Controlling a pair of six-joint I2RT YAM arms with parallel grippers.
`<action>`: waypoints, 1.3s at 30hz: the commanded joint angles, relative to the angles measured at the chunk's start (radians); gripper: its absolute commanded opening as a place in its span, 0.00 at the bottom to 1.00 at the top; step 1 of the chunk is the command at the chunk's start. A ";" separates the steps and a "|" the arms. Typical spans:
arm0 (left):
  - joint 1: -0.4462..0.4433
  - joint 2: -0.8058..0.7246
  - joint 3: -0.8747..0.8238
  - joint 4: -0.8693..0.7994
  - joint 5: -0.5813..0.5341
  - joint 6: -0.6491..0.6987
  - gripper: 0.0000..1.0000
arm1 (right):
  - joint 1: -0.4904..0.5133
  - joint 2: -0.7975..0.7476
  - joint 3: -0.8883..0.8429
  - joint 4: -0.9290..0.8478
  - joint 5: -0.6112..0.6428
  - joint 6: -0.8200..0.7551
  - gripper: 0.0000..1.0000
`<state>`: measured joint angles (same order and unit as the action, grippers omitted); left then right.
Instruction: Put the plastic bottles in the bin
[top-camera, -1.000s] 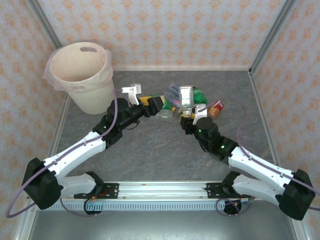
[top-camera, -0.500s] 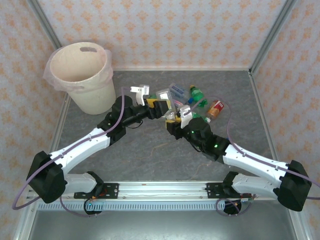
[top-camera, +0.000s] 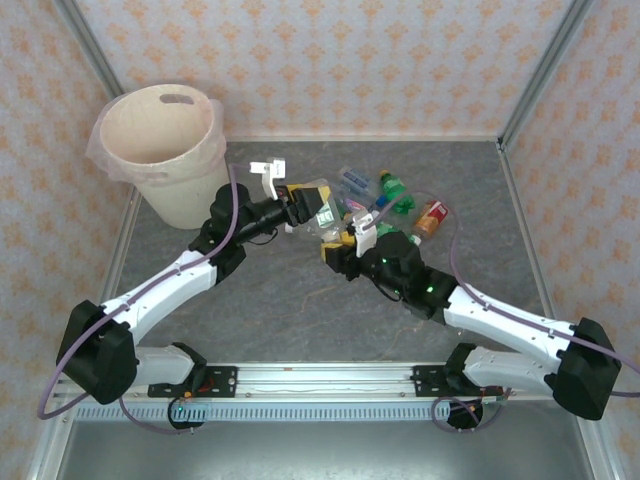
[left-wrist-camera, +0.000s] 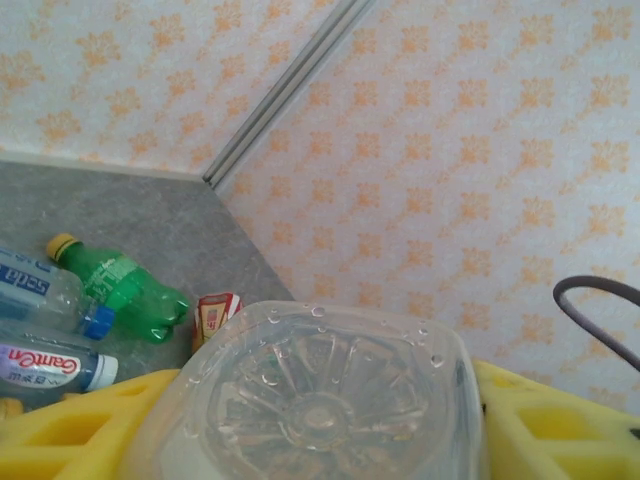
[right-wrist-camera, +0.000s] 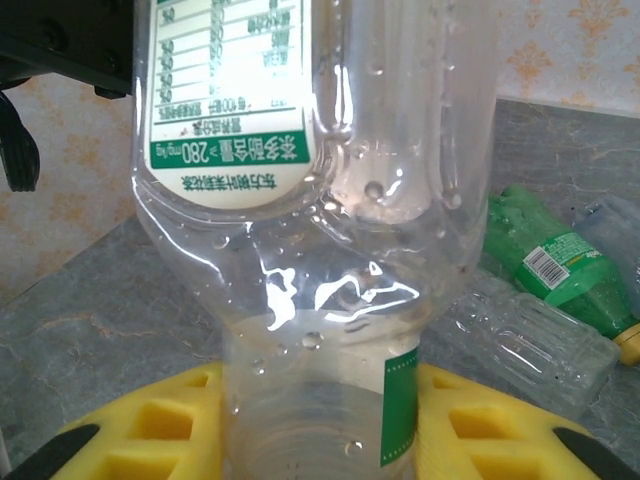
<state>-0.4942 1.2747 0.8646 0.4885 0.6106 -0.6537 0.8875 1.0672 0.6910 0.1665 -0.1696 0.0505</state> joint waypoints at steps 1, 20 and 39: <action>-0.004 -0.002 0.008 0.042 0.068 0.012 0.57 | 0.007 0.010 0.038 0.030 -0.034 -0.028 0.28; 0.043 -0.082 0.249 -0.433 -0.385 0.287 0.49 | 0.006 -0.080 0.065 -0.038 0.102 0.041 1.00; 0.203 0.059 0.750 -0.651 -0.945 0.542 0.49 | 0.007 -0.144 0.154 -0.017 0.052 0.078 1.00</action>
<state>-0.3153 1.3064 1.5585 -0.1265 -0.2188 -0.1886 0.8898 0.9394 0.8028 0.1287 -0.1127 0.1116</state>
